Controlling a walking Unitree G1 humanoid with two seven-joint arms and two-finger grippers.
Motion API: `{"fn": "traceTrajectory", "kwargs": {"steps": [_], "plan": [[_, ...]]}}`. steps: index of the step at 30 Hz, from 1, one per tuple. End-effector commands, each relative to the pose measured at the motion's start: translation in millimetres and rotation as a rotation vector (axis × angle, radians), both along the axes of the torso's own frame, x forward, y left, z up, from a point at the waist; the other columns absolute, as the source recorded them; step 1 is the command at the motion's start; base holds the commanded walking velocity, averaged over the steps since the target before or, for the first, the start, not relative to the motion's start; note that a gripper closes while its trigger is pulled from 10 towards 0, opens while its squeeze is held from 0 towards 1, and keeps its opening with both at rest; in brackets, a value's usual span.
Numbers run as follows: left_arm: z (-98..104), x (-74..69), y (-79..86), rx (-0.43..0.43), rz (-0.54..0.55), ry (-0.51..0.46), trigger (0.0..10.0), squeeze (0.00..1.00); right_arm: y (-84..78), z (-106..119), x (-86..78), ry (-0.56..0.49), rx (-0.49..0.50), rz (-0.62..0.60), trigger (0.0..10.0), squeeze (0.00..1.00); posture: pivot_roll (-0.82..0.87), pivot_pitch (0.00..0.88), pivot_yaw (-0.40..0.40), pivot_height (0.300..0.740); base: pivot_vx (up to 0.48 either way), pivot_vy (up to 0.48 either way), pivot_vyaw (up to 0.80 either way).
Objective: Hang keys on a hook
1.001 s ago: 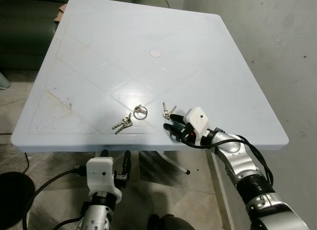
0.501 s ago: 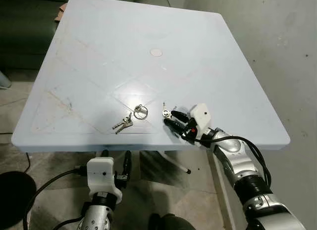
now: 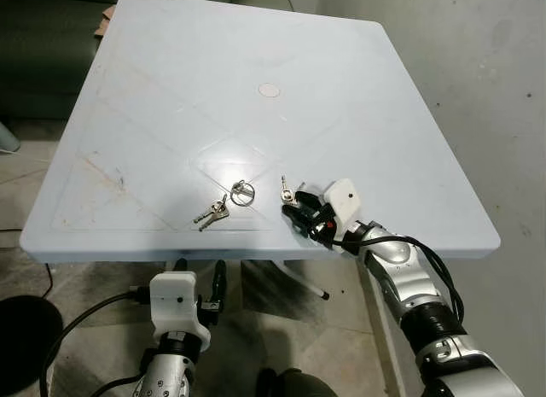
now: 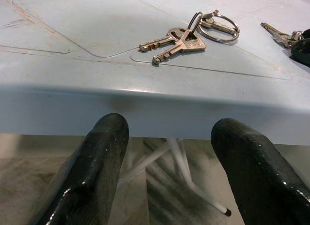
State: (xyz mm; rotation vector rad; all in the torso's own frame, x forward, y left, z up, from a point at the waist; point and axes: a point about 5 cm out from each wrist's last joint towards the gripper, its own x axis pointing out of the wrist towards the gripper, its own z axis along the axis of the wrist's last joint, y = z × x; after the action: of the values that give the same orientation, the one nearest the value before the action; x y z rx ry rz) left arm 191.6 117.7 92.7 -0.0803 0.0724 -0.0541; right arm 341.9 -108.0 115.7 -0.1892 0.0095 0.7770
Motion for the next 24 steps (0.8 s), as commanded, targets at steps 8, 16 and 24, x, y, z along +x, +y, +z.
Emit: {"fn": "traceTrajectory", "kwargs": {"steps": [8, 16, 24], "plan": [[-1.7, -3.1, -4.3, -0.016, 0.006, 0.017, 10.0, 0.0, -4.2, -1.3, 1.2, -0.02, -0.048, -0.069, 1.7, 0.0, 0.04, 0.215, -0.146, 0.728, 0.0, 0.0, 0.0], [-1.5, -3.7, -5.4, -0.02, 0.001, 0.017, 10.0, 0.0, -5.8, -0.7, 1.7, -0.026, -0.048, -0.086, 0.7, 0.0, 0.04, 0.214, -0.145, 0.728, 0.0, 0.0, 0.0], [-1.8, -3.8, -6.0, -0.021, 0.0, 0.018, 10.0, 0.0, -5.8, -0.8, 2.6, -0.042, -0.064, -0.11, 0.0, 0.0, 0.04, 0.212, -0.145, 0.728, 0.0, 0.0, 0.0]]}}
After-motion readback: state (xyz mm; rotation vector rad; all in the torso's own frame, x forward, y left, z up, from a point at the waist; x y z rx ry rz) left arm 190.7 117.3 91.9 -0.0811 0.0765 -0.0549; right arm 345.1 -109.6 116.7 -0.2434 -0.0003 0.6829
